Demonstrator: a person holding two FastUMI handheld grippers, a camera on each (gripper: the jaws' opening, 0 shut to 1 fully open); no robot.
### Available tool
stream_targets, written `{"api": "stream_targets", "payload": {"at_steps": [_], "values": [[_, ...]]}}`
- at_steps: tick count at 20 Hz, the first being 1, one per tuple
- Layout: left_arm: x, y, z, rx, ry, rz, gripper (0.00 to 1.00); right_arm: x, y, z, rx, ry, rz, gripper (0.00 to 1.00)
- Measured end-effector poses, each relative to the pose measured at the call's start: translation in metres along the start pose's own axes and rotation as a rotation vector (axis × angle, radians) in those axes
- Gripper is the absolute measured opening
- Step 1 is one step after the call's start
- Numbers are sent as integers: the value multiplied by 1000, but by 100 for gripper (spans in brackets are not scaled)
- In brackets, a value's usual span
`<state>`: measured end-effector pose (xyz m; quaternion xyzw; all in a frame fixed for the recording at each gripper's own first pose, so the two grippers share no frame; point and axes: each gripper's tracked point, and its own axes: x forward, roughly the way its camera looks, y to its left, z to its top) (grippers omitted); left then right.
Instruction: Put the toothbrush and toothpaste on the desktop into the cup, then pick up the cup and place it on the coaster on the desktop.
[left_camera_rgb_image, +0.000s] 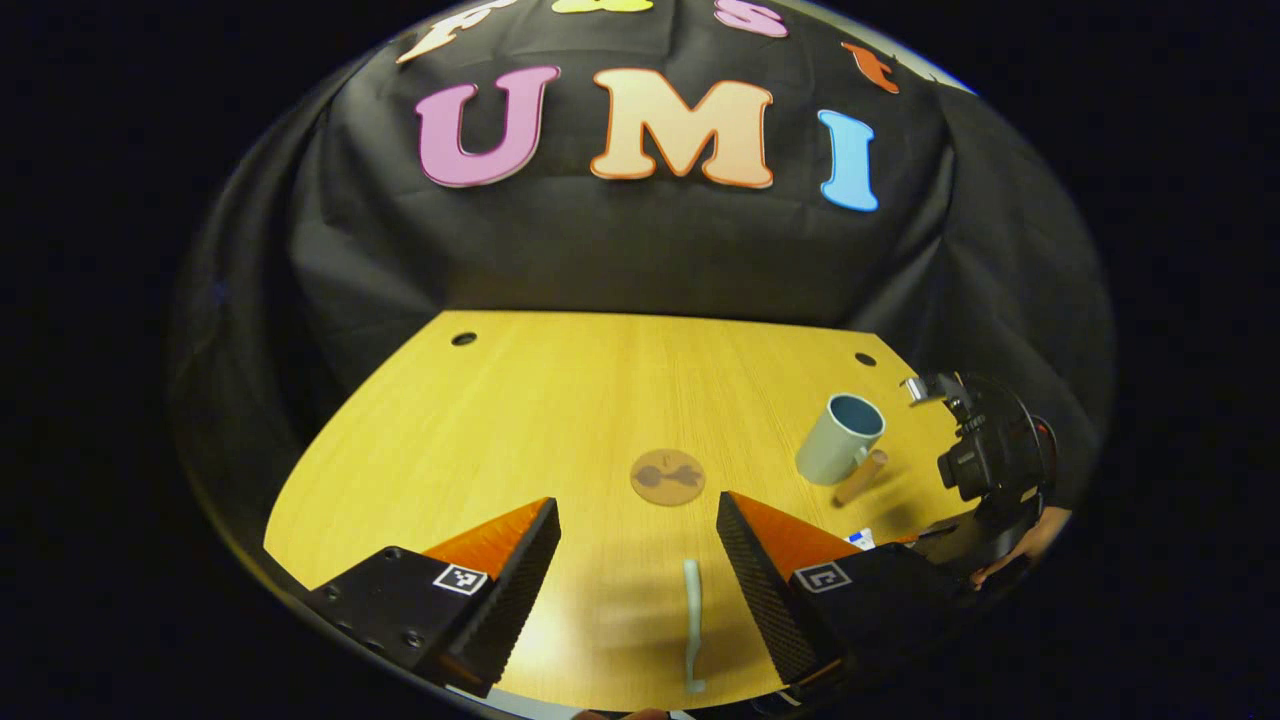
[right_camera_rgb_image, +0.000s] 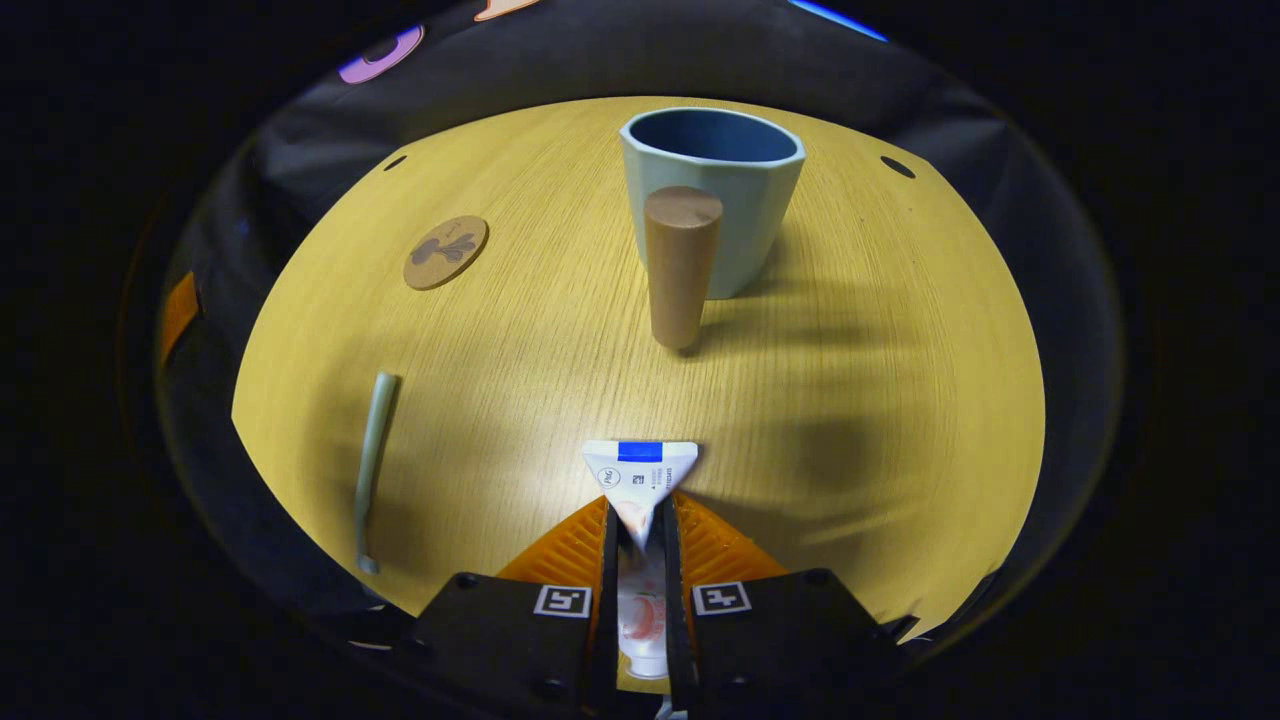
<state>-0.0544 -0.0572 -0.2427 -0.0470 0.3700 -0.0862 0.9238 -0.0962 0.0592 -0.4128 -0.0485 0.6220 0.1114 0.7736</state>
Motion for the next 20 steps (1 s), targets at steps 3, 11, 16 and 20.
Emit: {"api": "stream_targets", "payload": {"at_steps": [3,11,16,20], "values": [[12,-3,-26,0,91,-27,95,0,0,1,-8,-4,-3,23],[35,-11,-88,22,347,-71,95,-1,-1,0,-16,-4,-3,26],[43,-17,-118,57,479,-77,96,-1,-1,0,-2,-16,7,26],[47,-21,-130,88,550,-66,96,-1,-2,0,-50,-27,0,26]]}}
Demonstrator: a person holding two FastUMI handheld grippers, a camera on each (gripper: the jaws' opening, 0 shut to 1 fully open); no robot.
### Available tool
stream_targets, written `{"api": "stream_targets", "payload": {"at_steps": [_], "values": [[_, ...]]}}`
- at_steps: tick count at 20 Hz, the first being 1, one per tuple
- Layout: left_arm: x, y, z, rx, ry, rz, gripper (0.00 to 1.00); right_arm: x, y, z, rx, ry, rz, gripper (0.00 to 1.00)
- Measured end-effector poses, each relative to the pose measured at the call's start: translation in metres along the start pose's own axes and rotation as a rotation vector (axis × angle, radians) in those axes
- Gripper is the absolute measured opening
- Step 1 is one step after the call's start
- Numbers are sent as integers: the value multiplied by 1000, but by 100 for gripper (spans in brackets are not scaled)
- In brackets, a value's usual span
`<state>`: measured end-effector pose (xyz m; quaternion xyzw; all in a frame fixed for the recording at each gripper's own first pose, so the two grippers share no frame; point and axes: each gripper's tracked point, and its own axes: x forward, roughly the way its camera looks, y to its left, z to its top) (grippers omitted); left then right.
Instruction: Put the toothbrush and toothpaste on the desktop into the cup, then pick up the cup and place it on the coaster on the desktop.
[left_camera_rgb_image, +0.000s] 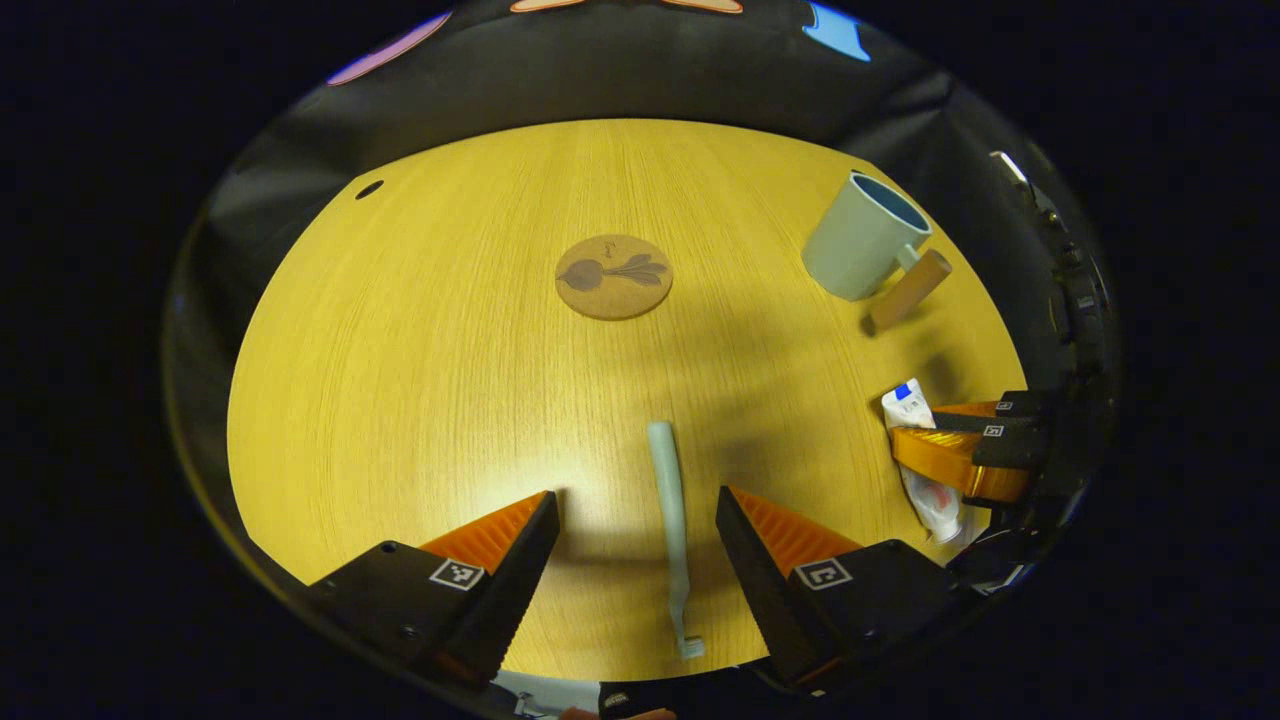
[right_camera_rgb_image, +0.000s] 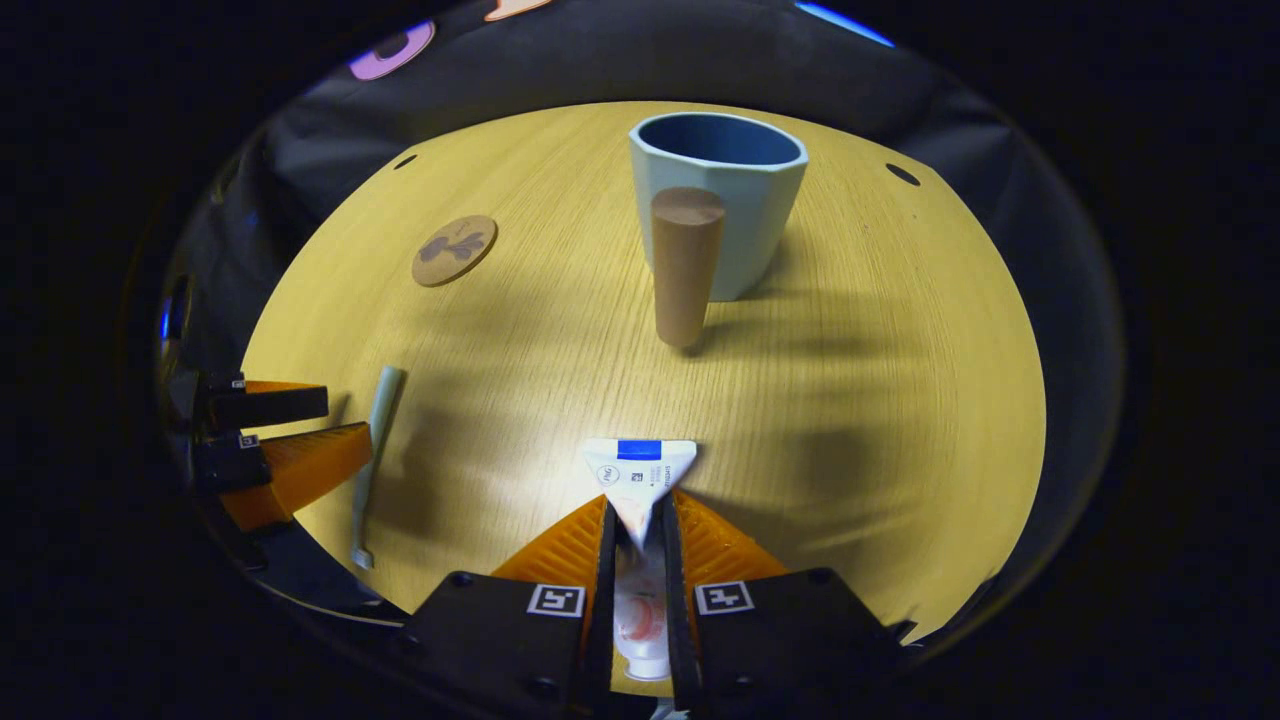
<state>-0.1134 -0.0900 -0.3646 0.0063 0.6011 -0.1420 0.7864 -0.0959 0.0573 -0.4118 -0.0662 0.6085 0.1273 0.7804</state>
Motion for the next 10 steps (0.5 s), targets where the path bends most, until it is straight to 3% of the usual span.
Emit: {"api": "stream_targets", "payload": {"at_steps": [10], "values": [[12,-2,-6,60,133,50,92,-1,0,1,-5,-5,6,26]]}}
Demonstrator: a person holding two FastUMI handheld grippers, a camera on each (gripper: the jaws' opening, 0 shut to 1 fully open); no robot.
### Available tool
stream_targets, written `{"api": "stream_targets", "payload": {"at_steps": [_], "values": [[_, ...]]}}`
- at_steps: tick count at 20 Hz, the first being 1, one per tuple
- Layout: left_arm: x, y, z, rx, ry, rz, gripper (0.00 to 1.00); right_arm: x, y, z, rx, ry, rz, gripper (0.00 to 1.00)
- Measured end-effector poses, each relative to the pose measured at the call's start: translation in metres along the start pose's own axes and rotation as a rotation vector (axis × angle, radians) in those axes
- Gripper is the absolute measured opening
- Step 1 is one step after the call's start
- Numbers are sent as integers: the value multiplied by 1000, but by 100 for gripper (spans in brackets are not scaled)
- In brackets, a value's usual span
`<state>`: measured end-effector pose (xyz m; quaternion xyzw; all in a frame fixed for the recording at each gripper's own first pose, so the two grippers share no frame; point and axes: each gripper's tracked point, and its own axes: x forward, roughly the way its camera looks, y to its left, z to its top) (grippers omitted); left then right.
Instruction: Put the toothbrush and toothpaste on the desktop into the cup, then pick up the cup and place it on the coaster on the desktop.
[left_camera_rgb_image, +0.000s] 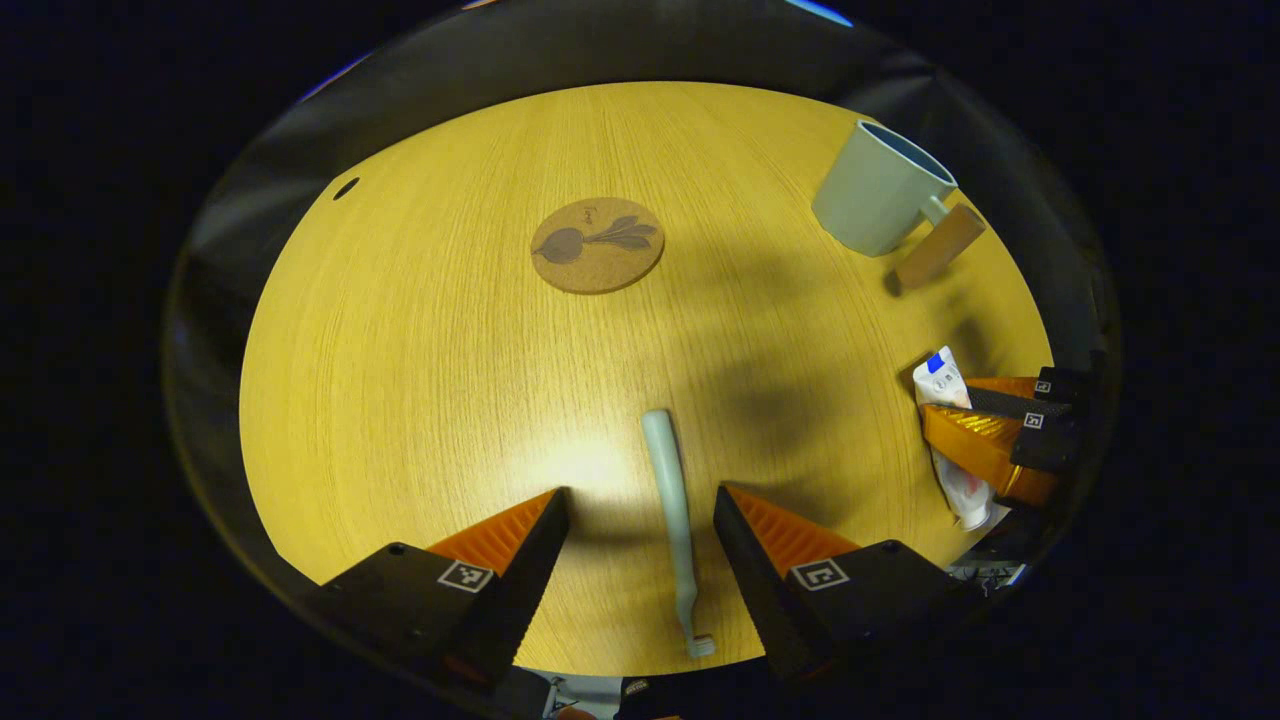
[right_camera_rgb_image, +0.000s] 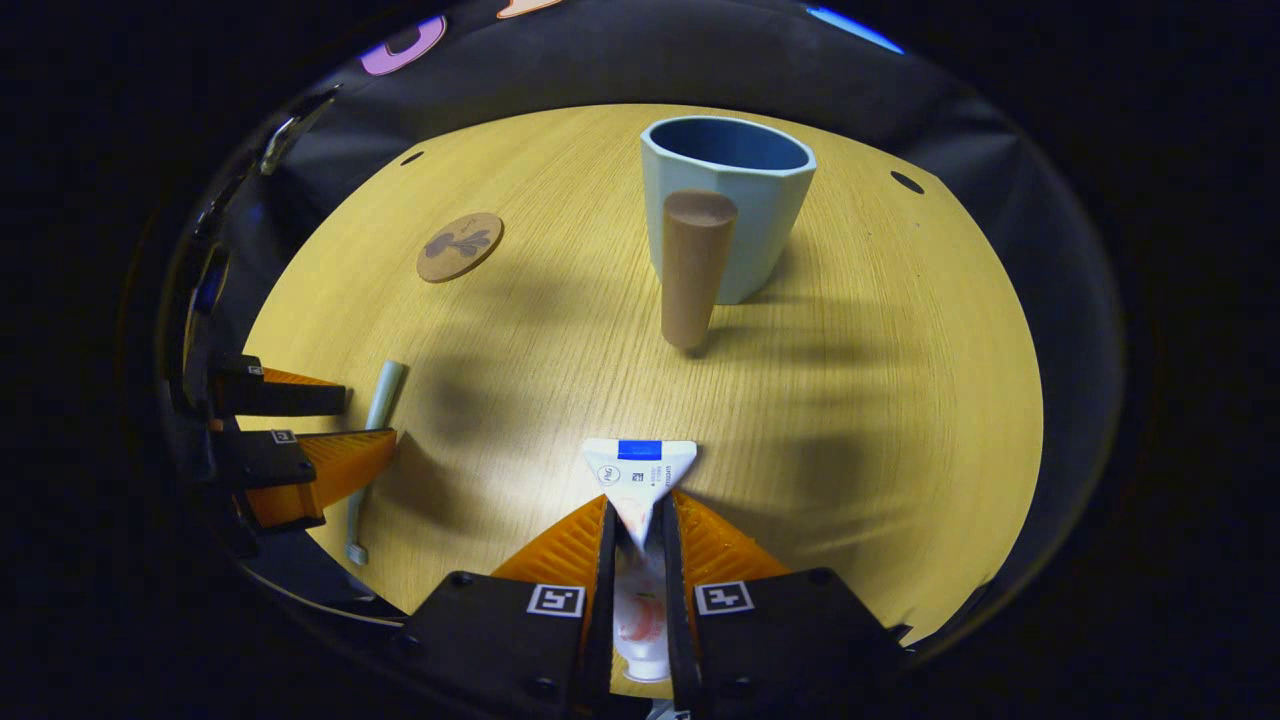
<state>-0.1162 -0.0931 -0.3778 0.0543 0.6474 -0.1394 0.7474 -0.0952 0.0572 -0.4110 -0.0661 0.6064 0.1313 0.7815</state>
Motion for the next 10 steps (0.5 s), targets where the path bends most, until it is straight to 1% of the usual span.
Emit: {"api": "stream_targets", "payload": {"at_steps": [1,3,6,7,8,9,10], "values": [[2,-1,2,6,3,1,90,0,0,0,-1,0,1,26],[2,-3,6,13,9,-11,83,0,0,0,2,2,4,26],[4,-6,11,31,-5,-20,55,-1,0,0,5,7,11,26],[5,-7,12,32,-6,-21,51,-1,0,0,7,8,12,26],[5,-7,11,28,1,-20,41,-1,0,0,8,9,13,26],[6,-7,13,19,0,-21,36,-2,0,0,7,10,12,26],[6,-7,13,20,-1,-20,20,-1,0,-1,5,12,12,26]]}}
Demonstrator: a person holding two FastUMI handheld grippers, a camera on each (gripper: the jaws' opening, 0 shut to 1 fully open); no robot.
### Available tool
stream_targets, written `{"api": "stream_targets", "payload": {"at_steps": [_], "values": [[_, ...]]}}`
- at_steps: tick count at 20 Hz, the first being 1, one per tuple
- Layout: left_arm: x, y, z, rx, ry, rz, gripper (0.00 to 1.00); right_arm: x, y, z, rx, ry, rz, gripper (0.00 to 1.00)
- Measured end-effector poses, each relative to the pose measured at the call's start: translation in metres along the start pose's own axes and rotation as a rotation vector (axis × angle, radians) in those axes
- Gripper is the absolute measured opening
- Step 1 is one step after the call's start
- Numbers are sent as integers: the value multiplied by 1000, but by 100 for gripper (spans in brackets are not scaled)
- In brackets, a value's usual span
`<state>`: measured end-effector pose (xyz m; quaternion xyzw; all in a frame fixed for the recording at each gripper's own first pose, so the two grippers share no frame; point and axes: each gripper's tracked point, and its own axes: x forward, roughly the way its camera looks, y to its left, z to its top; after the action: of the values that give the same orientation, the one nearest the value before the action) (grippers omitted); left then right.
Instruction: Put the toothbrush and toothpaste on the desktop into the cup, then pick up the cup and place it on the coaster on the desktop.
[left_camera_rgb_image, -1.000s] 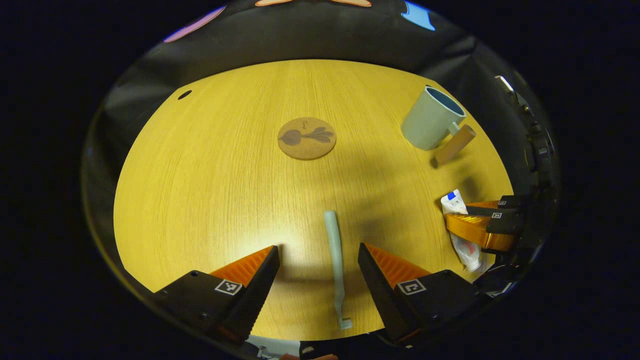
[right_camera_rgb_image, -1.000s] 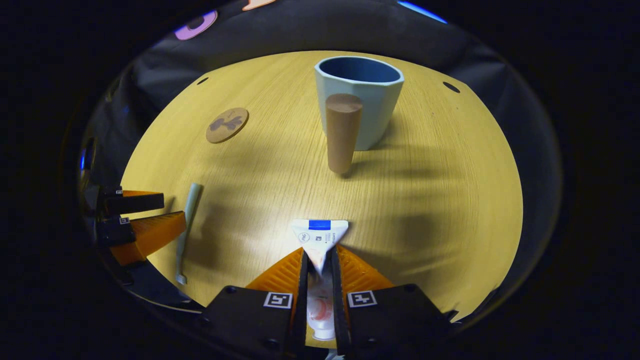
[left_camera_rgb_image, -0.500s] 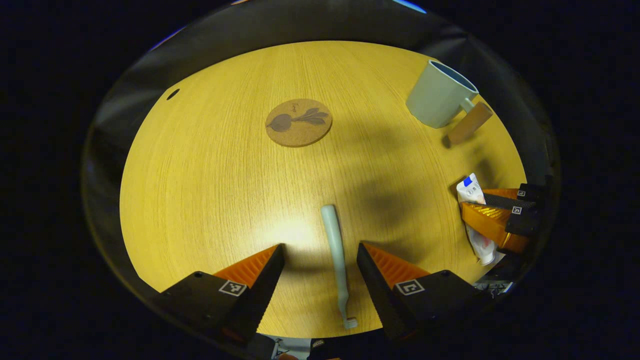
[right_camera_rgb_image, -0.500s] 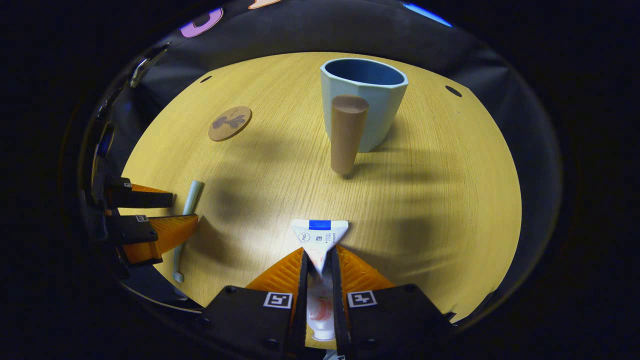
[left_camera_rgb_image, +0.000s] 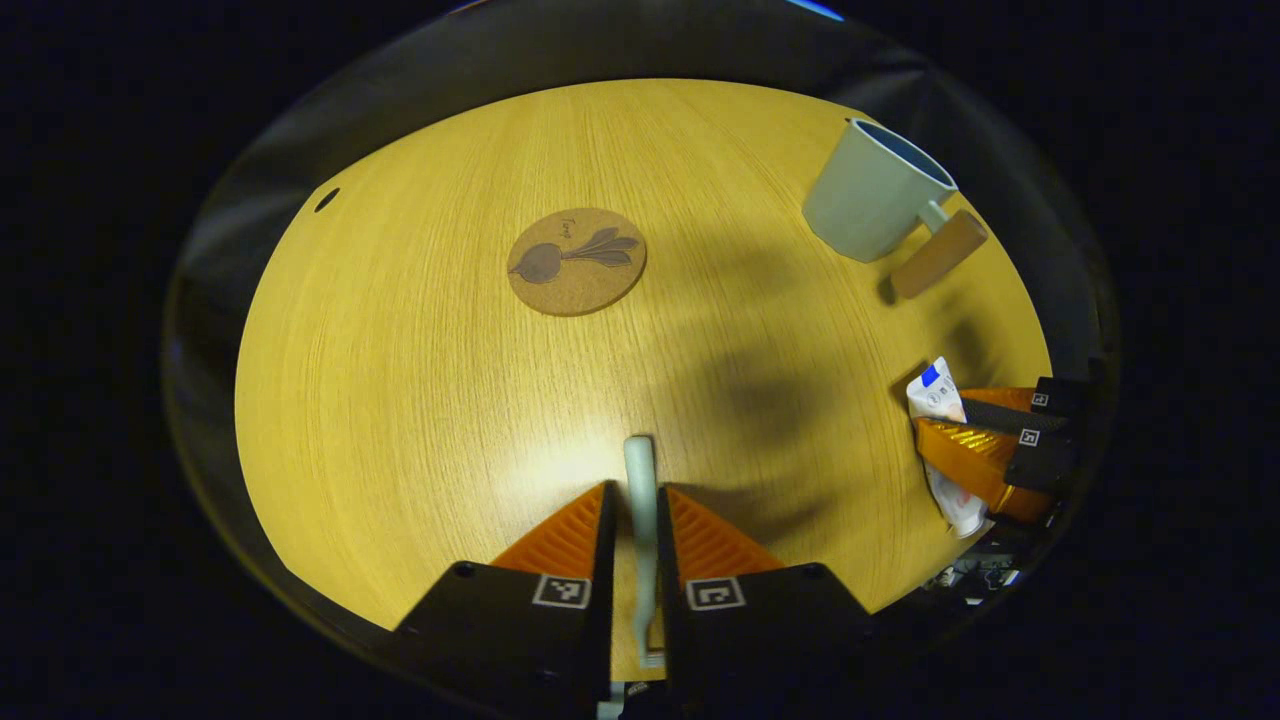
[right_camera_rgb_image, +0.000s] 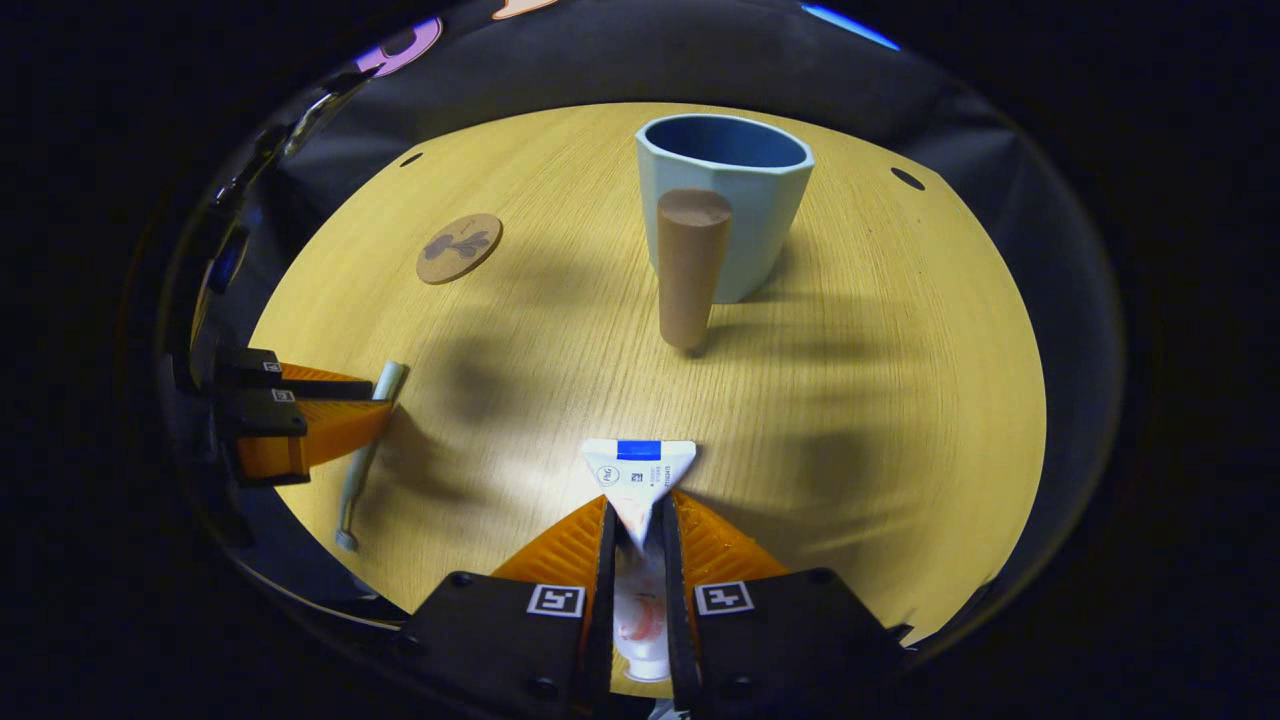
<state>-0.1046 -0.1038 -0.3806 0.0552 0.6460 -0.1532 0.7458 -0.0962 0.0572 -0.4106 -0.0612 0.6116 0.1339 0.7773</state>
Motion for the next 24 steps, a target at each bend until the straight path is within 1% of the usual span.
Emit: {"api": "stream_targets", "payload": {"at_steps": [2,3,5,9,10,11,12,13,14,15,19,20,24], "values": [[-1,-1,1,9,-11,-5,7,-1,0,0,-8,3,-2,26],[-1,-2,2,25,-26,-14,6,0,0,0,-12,5,-3,26],[0,-2,2,50,-55,-27,1,-1,0,0,-14,4,-4,26],[-1,-2,2,37,-77,-40,0,3,1,-1,-5,2,5,26],[-1,-2,1,40,-80,-45,0,-2,1,0,4,8,8,22],[-1,-2,2,38,-85,-52,0,-1,1,1,5,6,10,21],[-1,-2,2,37,-87,-59,0,-2,0,1,7,5,11,19],[-2,-1,1,34,-87,-62,0,-1,0,3,23,-10,11,21],[-3,-1,0,30,-84,-67,0,-3,1,3,40,-17,15,16],[-3,1,1,28,-86,-69,0,-3,1,3,57,-23,20,16],[0,2,1,35,-83,-75,0,-4,3,3,111,-42,46,16],[0,1,1,37,-83,-78,0,-6,3,5,122,-60,50,14],[0,0,1,40,-87,-90,0,-17,3,13,146,-128,62,16]]}}
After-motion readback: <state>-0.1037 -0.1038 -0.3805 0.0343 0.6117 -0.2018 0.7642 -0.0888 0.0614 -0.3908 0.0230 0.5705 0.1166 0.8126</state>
